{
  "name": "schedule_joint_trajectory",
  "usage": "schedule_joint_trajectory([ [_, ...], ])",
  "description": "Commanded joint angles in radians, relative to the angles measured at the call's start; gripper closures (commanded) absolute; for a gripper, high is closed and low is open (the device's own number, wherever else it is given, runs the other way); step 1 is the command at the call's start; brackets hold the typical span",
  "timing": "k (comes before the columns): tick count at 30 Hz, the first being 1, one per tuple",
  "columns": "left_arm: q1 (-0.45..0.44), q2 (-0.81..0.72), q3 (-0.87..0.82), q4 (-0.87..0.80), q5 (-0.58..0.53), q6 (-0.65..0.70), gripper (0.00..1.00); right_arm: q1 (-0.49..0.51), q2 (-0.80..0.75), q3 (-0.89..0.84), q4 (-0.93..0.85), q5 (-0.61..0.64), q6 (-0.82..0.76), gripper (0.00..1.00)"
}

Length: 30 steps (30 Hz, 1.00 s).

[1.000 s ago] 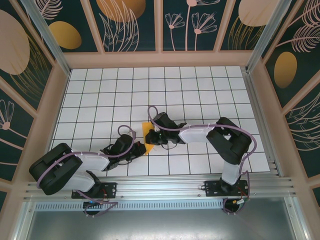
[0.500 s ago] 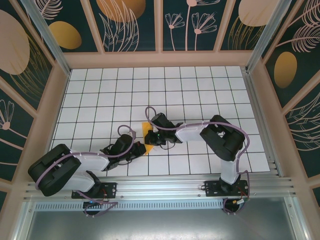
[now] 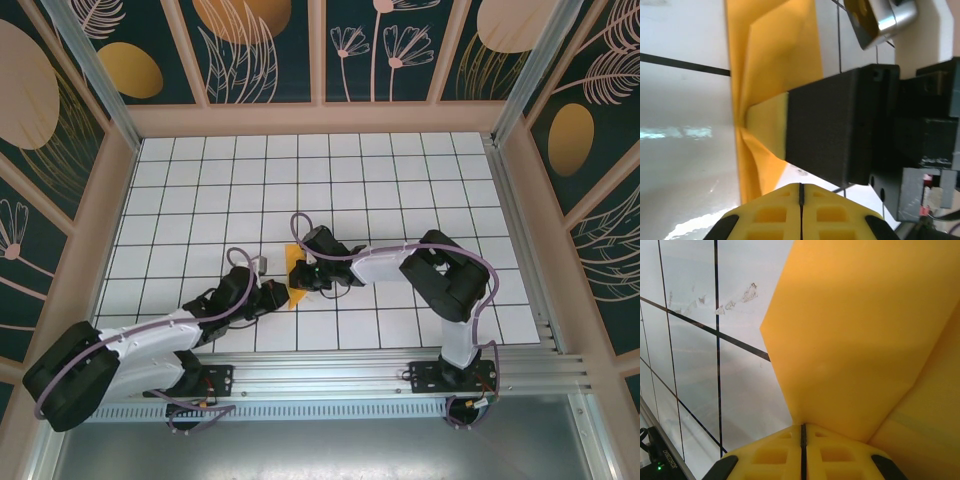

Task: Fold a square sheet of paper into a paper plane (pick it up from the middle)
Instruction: Fourth fold the wing at the center of the table.

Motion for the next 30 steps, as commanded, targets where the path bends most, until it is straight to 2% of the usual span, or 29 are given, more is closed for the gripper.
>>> schedule_joint_trajectory([
  [1, 0.003, 0.04, 0.009, 0.08, 0.085, 0.016, 0.94, -0.009, 0.035, 0.012, -0.015, 0.025, 0.014, 0.89],
  [5, 0.003, 0.106, 0.013, 0.147, 0.117, 0.017, 0.95, -0.01, 0.035, 0.014, -0.012, 0.02, 0.014, 0.89],
  [21, 0.004, 0.204, 0.013, 0.104, 0.014, 0.04, 0.95, -0.011, 0.039, 0.027, -0.019, 0.007, 0.008, 0.88],
  [30, 0.003, 0.249, -0.071, 0.13, -0.004, -0.039, 0.97, -0.013, 0.043, 0.034, -0.029, 0.013, 0.004, 0.88],
])
